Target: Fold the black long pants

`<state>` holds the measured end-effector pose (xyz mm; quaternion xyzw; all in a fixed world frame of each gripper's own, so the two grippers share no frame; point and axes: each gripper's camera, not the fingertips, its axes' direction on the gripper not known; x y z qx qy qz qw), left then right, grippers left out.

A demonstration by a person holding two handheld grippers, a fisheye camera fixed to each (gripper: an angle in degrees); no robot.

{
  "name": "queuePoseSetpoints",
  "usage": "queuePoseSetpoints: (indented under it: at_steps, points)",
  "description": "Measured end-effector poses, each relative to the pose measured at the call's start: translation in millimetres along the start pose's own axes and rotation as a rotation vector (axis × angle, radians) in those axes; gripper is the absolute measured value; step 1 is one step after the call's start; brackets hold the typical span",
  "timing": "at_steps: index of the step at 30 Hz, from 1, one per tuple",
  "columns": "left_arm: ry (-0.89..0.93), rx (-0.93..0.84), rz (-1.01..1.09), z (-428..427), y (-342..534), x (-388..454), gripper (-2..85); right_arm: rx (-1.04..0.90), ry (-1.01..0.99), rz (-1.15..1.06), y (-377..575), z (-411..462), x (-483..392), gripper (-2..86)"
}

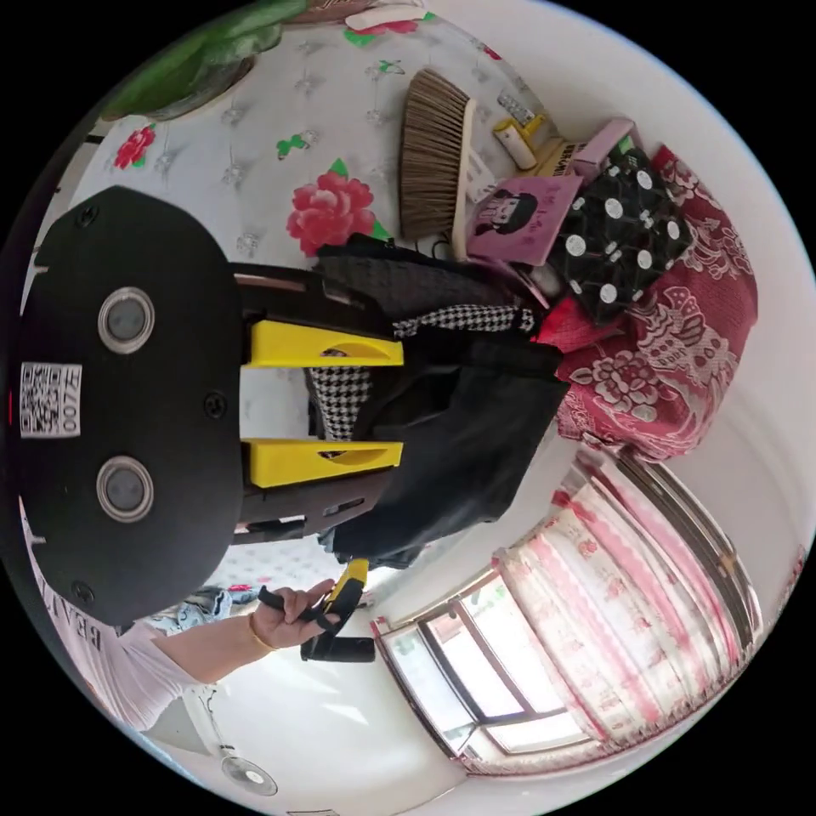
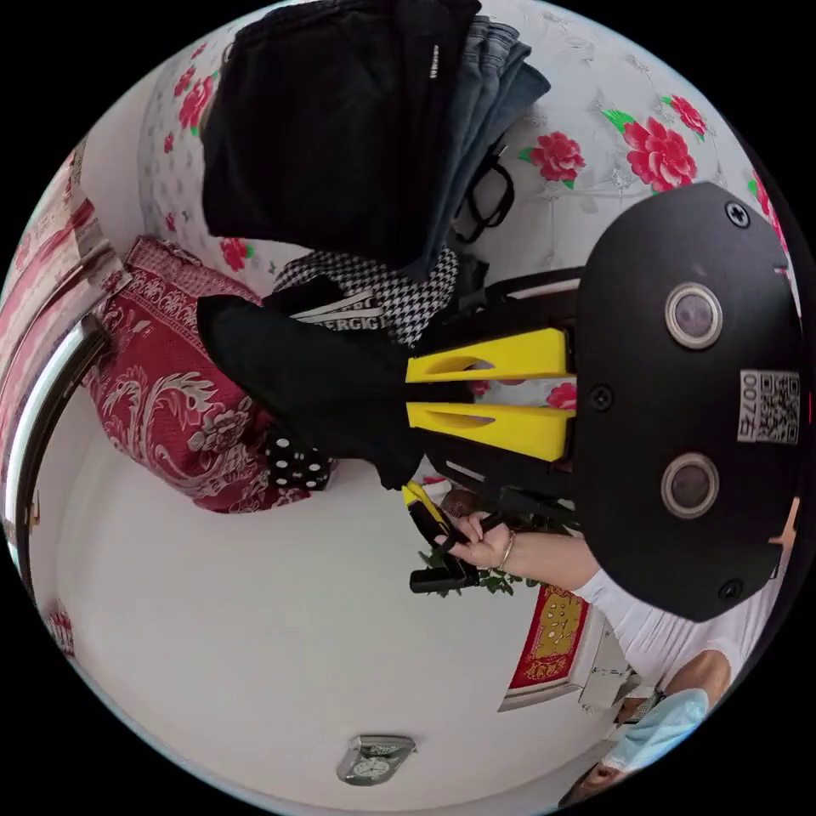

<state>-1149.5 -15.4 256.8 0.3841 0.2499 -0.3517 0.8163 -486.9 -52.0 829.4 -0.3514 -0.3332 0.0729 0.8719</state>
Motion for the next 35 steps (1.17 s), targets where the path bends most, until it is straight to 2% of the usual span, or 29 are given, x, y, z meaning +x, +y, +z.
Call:
queuePoseSetpoints:
  at_steps: [3, 5, 7, 9, 11, 14, 19, 22, 24, 29, 31, 33, 35]
  points:
    - [-0.168, 0.030, 0.130, 16.8, 82.7, 22.4, 11.3, -0.080, 0.099, -0.059, 48.8, 27.4, 9.5, 1.1]
    - [-0.271, 0.057, 0.186, 32.8, 142.8, 33.4, 10.8, -0.153, 0.258, -0.099, 114.1, 39.8, 14.8, 0.9]
    - [-0.305, 0.006, 0.225, 68.4, 206.7, 35.2, 9.8, -0.230, 0.397, -0.106, 175.1, 49.7, 20.2, 0.7]
    - [-0.307, -0.222, 0.245, 135.7, 293.0, 32.1, 8.2, -0.346, 0.554, -0.098, 240.8, 60.0, 24.0, 0.3]
    - [-0.312, -0.355, 0.276, 171.2, 355.4, 41.7, 6.8, -0.512, 0.731, -0.082, 324.5, 67.1, 20.1, 0.0]
    - [-0.314, -0.434, 0.473, 201.9, 441.8, 91.4, 5.2, -0.642, 0.860, -0.048, 402.8, 62.5, -1.5, -0.2]
    - [-0.302, -0.566, 0.770, 261.2, 541.3, 178.9, 1.5, -0.655, 0.940, 0.015, 463.2, 62.6, -31.1, -0.3]
    - [-0.348, -0.564, 0.935, 287.4, 584.9, 226.7, -0.3, -0.679, 0.938, 0.054, 480.2, 81.6, -31.9, -0.3]
    - [-0.397, -0.547, 1.014, 304.1, 609.8, 253.8, -0.8, -0.613, 0.958, 0.002, 484.0, 87.9, -45.2, -0.3]
    - [-0.418, -0.632, 1.008, 345.5, 647.2, 274.5, -0.9, -0.413, 0.968, -0.030, 501.5, 99.9, -72.1, -0.2]
    - [-0.450, -0.696, 1.001, 365.3, 663.8, 276.3, -0.9, -0.367, 0.960, -0.041, 506.6, 103.6, -79.5, -0.1]
    - [-0.525, -0.685, 0.986, 380.9, 680.7, 281.9, -0.9, -0.390, 0.955, -0.033, 507.5, 105.3, -83.6, 0.1]
    - [-0.587, -0.683, 0.984, 392.6, 691.1, 288.1, -0.7, -0.308, 1.062, -0.030, 515.6, 87.0, -85.0, 0.5]
